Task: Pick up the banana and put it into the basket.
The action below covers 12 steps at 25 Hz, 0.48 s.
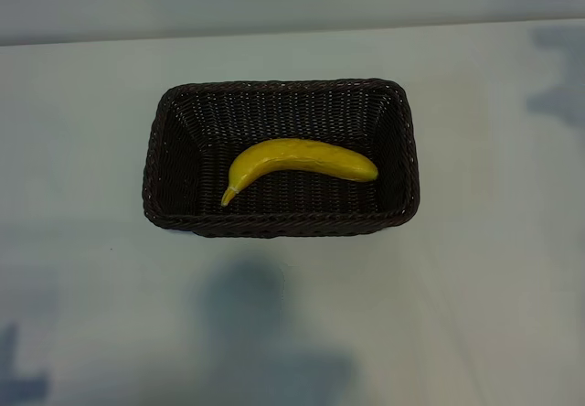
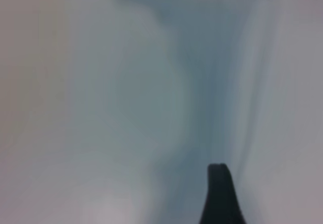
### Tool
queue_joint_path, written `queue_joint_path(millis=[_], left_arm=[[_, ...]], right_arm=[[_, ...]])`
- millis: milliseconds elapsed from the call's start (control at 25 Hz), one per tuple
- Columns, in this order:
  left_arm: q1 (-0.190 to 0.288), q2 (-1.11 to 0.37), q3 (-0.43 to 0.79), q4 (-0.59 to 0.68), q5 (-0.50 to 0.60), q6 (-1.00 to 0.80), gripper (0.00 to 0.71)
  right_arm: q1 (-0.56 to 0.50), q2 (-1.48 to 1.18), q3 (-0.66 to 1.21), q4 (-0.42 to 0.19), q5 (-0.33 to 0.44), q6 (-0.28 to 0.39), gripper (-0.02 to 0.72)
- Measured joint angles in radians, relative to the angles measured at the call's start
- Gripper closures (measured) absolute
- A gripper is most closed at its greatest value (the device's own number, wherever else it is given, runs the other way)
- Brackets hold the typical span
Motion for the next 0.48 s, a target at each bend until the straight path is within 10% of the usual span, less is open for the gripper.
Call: queue_joint_path(millis=[480], left_arm=[[0.000,0.000,0.000,0.000,0.000,0.001,0.204]], right_arm=[[-0.001,-0.515,0.367,0.001,-0.024,0.022,0.205]])
